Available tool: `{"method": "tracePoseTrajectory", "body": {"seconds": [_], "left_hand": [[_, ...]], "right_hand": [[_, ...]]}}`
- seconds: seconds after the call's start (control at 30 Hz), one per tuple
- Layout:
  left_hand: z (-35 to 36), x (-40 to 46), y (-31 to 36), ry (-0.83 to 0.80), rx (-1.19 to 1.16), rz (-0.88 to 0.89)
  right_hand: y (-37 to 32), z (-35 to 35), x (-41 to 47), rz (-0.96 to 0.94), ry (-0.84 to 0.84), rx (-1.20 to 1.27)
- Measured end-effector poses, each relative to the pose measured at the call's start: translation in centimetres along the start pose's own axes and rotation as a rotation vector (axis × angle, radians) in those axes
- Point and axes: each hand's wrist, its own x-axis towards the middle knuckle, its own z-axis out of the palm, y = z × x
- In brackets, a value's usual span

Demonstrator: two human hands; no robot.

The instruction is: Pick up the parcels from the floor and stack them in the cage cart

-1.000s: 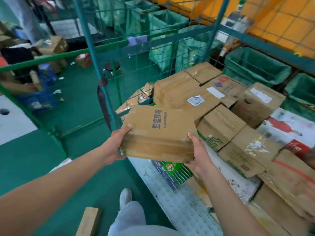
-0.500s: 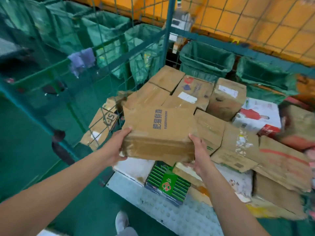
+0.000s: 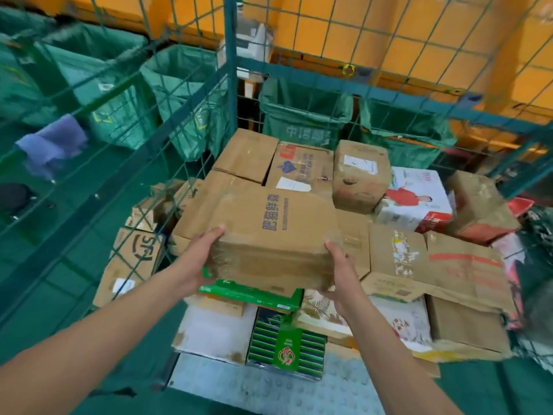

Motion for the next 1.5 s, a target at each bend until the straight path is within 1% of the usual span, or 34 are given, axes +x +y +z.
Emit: {"method": "tracePoseTrajectory", "body": {"seconds": [0.13, 0.23, 0.47, 0.6, 0.8, 0.87, 0.93, 0.97, 1.03, 1.07, 1.13, 1.17, 1.23, 1.3, 1.4, 1.43, 1.5], "left_hand": [[2.1, 1.7, 2.0, 0.031, 0.029, 0.022], [4.4, 2.6, 3.7, 0.088, 0.034, 0.042], [7.2, 5.9, 6.3, 0.085, 0.097, 0.062], [7.2, 8.4, 8.0, 0.108, 0.092, 0.063], [6.2, 11.5, 10.1, 0.121, 0.061, 0.053], [5.9, 12.4, 10.4, 0.148, 0.028, 0.061], [5.9, 13.5, 10.9, 0.149, -0.007, 0.071], [6.3, 13.6, 11.1, 0.133, -0.01, 0.08], [7.1, 14.6, 11.2, 0.073, 0.047, 0.095], [7.5, 15.0, 11.3, 0.031, 0.084, 0.109], [8.0, 16.1, 12.0, -0.015, 0.136, 0.148], [8.1, 16.8, 12.6, -0.014, 0.149, 0.167], [7.8, 18.4, 14.0, 0.021, 0.185, 0.181], [7.1, 20.1, 15.0, 0.038, 0.208, 0.16], [6.1, 22.4, 15.3, 0.046, 0.262, 0.127], [5.9, 23.1, 15.4, 0.048, 0.279, 0.128], [5.6, 24.3, 16.1, 0.034, 0.273, 0.136]], "right_hand": [[-1.8, -0.3, 3.0, 0.004, -0.029, 0.029], [-3.4, -0.9, 4.8, 0.006, -0.058, 0.013], [-6.3, -1.0, 9.1, 0.015, -0.067, 0.013], [-8.0, 0.5, 12.0, 0.013, -0.09, 0.011], [-12.5, 5.4, 16.5, -0.046, -0.155, -0.11], [-15.4, 7.1, 17.5, -0.104, -0.152, -0.155], [-19.3, 9.4, 19.2, -0.224, -0.145, -0.252], [-21.3, 10.5, 19.9, -0.303, -0.134, -0.273], [-24.6, 13.2, 21.8, -0.415, -0.164, -0.228], [-25.2, 14.2, 22.6, -0.39, -0.172, -0.204], [-24.7, 16.4, 25.0, -0.253, -0.179, -0.249], [-23.6, 17.2, 25.4, -0.202, -0.215, -0.312], [-21.0, 18.3, 25.0, -0.18, -0.309, -0.427], [-19.1, 18.9, 25.6, -0.167, -0.333, -0.471], [-18.0, 19.3, 27.0, -0.068, -0.35, -0.365], [-17.9, 19.4, 27.3, -0.071, -0.355, -0.339], [-17.3, 20.1, 27.8, -0.125, -0.329, -0.366]]}}
